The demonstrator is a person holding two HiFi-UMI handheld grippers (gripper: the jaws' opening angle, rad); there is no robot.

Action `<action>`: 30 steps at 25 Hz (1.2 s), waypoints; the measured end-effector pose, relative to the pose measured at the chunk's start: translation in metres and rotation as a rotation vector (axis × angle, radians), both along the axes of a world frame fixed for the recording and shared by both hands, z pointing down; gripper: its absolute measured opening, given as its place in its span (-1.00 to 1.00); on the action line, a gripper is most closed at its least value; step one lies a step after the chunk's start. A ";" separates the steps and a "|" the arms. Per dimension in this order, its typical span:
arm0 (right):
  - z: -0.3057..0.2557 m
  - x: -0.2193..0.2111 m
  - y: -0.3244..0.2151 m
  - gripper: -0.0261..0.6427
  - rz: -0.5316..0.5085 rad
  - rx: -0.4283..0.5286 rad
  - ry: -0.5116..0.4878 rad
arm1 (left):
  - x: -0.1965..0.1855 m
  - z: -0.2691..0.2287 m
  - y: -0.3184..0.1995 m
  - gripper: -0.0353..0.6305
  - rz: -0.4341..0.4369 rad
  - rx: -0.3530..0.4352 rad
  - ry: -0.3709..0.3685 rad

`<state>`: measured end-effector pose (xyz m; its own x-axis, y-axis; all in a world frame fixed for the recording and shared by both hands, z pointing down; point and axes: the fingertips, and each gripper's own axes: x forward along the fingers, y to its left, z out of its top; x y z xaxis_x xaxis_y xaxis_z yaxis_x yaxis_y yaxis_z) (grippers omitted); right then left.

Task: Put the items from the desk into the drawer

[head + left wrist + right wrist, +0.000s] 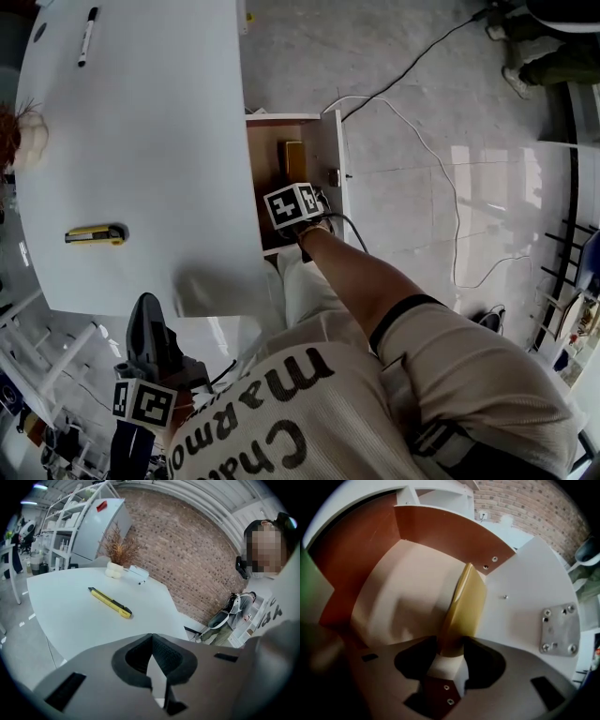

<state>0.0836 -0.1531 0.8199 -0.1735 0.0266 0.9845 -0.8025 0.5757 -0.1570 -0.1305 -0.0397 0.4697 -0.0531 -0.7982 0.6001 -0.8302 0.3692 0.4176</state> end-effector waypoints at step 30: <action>-0.467 -0.083 -0.009 -0.91 0.421 0.562 -1.259 | -0.108 -0.135 0.019 -0.89 0.230 0.404 0.021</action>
<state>0.0001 -0.1618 0.3526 -0.8160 -0.5769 0.0372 -0.4269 0.5579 -0.7117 -0.2385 -0.0202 0.3346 0.1620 -0.9577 0.2377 -0.8613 -0.0197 0.5077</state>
